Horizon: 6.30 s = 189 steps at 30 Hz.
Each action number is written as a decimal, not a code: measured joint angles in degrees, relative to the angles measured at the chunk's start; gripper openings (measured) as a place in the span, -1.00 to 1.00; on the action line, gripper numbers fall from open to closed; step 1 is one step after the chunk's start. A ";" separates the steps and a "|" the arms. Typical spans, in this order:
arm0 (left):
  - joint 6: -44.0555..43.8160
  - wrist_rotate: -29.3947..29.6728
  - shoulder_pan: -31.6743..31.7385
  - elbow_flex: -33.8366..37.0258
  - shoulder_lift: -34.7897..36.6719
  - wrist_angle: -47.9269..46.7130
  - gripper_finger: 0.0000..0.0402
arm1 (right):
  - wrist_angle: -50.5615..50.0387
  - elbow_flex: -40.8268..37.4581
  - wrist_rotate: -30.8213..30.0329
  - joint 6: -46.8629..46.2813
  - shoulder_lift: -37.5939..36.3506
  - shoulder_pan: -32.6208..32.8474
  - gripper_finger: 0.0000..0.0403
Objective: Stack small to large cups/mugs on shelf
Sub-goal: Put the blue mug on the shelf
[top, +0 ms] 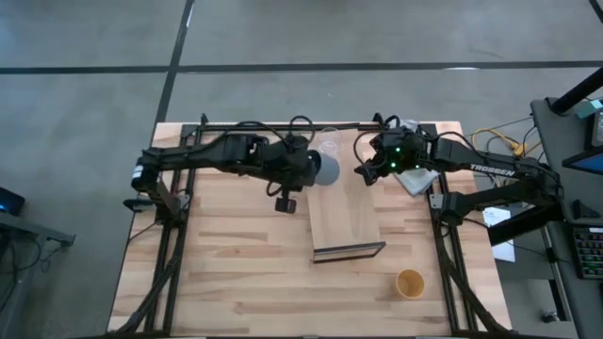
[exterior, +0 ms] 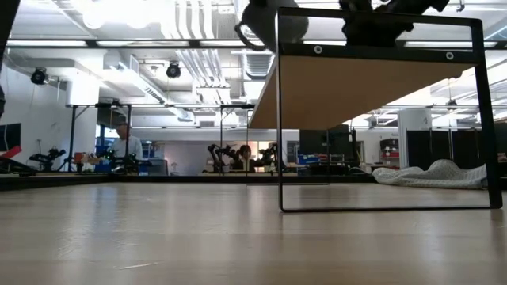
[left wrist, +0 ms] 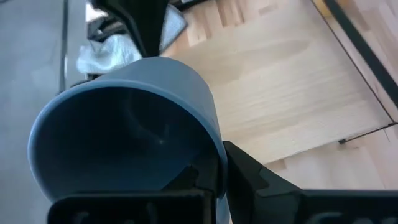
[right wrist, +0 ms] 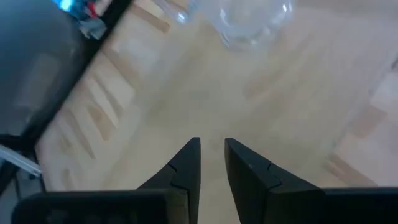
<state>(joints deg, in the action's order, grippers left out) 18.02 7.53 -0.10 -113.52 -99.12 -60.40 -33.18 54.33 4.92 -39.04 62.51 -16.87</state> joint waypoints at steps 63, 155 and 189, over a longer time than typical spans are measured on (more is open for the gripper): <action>-16.19 -7.41 2.01 -4.27 -13.56 3.87 -1.00 | 2.95 1.48 -4.80 -4.07 1.46 8.09 -0.96; -12.32 -0.64 -0.05 -8.98 -8.66 2.45 -0.70 | 2.14 0.54 -15.68 -3.48 0.45 12.83 -0.96; -34.20 13.06 -1.54 -0.07 -6.70 -9.37 -0.70 | 5.59 6.40 -15.46 3.10 0.54 12.72 -0.96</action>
<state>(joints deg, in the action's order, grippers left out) -16.19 20.59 -1.64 -113.59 -105.82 -69.77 -27.59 60.73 -10.54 -35.94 63.05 -4.14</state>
